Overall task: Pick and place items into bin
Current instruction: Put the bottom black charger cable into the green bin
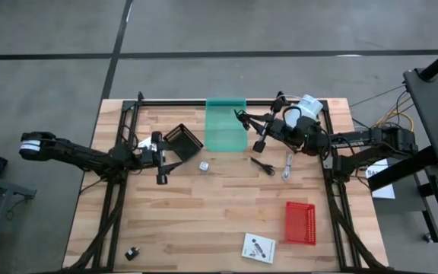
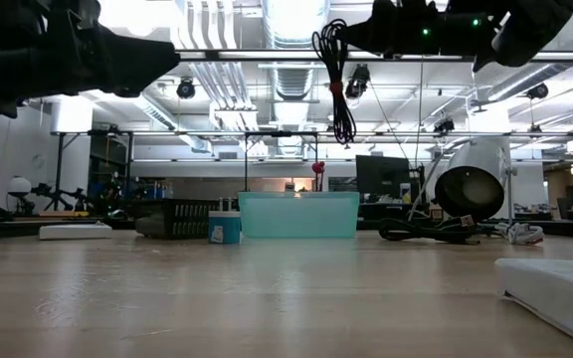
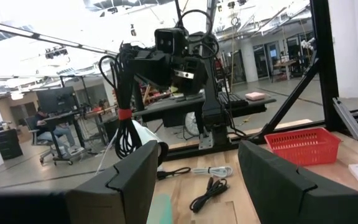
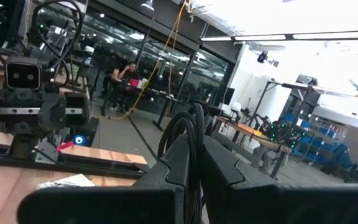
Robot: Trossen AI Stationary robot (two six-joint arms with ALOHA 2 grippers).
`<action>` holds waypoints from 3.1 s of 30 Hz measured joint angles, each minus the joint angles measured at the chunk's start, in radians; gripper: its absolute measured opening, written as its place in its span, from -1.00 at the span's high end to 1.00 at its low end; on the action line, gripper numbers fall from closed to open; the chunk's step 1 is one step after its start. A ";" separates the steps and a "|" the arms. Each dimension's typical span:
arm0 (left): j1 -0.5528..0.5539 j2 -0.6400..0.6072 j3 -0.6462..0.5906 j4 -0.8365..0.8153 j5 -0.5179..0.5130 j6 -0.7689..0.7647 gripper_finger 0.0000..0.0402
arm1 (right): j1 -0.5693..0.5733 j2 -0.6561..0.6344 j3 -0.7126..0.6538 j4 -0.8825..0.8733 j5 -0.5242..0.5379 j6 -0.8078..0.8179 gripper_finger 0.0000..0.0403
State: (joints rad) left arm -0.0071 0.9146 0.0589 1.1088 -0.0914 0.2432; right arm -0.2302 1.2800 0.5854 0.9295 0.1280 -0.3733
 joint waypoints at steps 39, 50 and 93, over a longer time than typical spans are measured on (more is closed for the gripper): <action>0.000 0.427 0.005 0.002 0.000 0.000 -0.04 | 0.000 0.000 0.008 -0.014 0.002 0.061 0.94; 0.000 0.450 0.057 0.042 0.001 -0.001 -0.04 | -0.040 0.061 0.021 -0.015 -0.051 0.135 0.94; 0.000 -0.001 0.080 0.027 0.000 0.000 -0.04 | -0.258 0.413 0.412 -0.309 -0.174 0.266 0.94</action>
State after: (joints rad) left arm -0.0068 0.9134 0.1390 1.1355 -0.0911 0.2430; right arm -0.4878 1.6928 0.9976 0.6208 -0.0456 -0.1076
